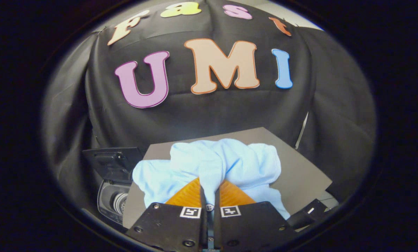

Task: Put the clothes into the washing machine and then close the washing machine lid.

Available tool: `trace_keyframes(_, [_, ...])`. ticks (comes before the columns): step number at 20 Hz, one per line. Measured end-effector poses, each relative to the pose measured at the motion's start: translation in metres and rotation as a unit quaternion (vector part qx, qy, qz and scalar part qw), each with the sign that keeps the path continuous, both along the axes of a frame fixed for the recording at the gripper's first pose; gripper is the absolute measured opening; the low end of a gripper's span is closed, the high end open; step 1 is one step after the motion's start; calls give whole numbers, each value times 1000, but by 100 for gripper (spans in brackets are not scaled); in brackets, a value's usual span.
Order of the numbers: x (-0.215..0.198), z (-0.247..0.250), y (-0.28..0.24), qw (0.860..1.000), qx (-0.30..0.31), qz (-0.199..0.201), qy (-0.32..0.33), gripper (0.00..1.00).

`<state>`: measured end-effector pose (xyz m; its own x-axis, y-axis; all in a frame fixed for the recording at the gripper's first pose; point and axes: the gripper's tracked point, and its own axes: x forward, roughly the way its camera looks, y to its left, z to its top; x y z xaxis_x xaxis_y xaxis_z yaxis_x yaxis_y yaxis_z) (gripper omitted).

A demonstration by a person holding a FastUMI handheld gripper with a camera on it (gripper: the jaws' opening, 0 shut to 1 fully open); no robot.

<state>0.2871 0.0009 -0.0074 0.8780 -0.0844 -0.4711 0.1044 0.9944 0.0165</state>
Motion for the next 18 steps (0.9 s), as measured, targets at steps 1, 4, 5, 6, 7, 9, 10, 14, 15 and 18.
trace_keyframes(1, [0, 9, 4, 1000, 1, 2, -8, 6])
trace_keyframes(4, [-1, 27, 16, 1000, -3, 10, -21, 6])
trace_keyframes(5, [-3, 33, 20, 1000, -3, 11, -26, 6])
trace_keyframes(6, [-4, 39, 27, 999, -1, 16, -31, 6])
trace_keyframes(7, [-6, 43, 35, 999, -1, 20, -36, 6])
trace_keyframes(9, [-8, 53, 53, 998, -4, 34, -43, 6])
trace_keyframes(10, [-9, 57, 61, 998, -3, 39, -46, 6])
trace_keyframes(14, [-6, 67, 107, 996, 1, 66, -54, 6])
trace_keyframes(15, [-7, 67, 119, 996, 1, 74, -52, 6])
trace_keyframes(18, [-7, 68, 158, 994, 10, 91, -53, 6])
